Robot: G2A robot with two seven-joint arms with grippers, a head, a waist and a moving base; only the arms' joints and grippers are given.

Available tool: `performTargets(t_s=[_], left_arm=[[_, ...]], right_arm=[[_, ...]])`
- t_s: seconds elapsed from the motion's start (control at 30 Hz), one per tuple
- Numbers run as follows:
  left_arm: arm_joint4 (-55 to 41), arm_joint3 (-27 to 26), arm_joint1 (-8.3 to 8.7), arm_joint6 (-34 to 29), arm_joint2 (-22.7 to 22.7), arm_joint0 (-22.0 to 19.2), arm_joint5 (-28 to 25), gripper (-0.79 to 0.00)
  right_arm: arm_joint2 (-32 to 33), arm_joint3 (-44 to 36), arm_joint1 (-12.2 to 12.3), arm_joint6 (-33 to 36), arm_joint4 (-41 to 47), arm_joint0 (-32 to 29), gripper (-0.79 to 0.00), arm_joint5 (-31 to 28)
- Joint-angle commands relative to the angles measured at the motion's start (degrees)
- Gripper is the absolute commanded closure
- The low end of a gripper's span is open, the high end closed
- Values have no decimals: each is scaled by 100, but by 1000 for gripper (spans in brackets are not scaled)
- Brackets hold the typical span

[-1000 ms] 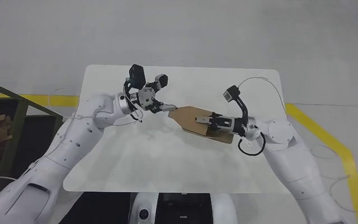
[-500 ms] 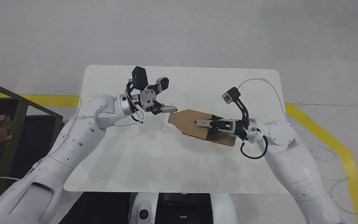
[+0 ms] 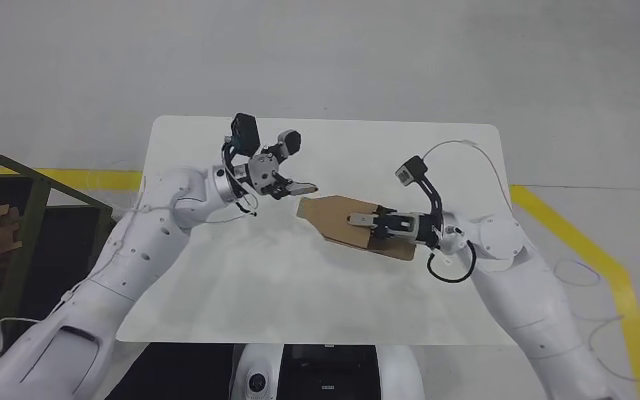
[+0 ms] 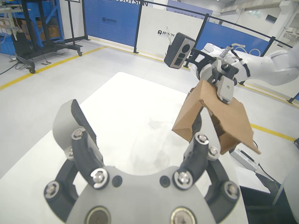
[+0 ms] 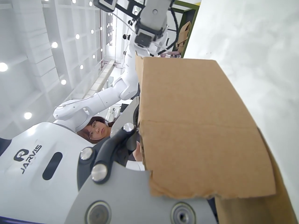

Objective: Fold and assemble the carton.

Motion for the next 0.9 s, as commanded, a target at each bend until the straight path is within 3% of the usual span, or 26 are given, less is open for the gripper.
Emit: performTargets(t_s=[0.0,0.23,0.4,0.87], left_arm=[[10,-60,16,40,-127,70,71,-785],[140,-587,83,-199,-401,371,-124,-785],[105,-860,97,-801,-472,475,213,-785],[-444,-630,-15,-1628,-307,300,356,-785]], right_arm=[[-4,4,-1,-93,-79,12,0,54],[-56,17,-19,-402,-266,52,0,202],[-70,23,-29,-474,-275,73,0,212],[26,-168,-1,-271,-188,-55,0,20]])
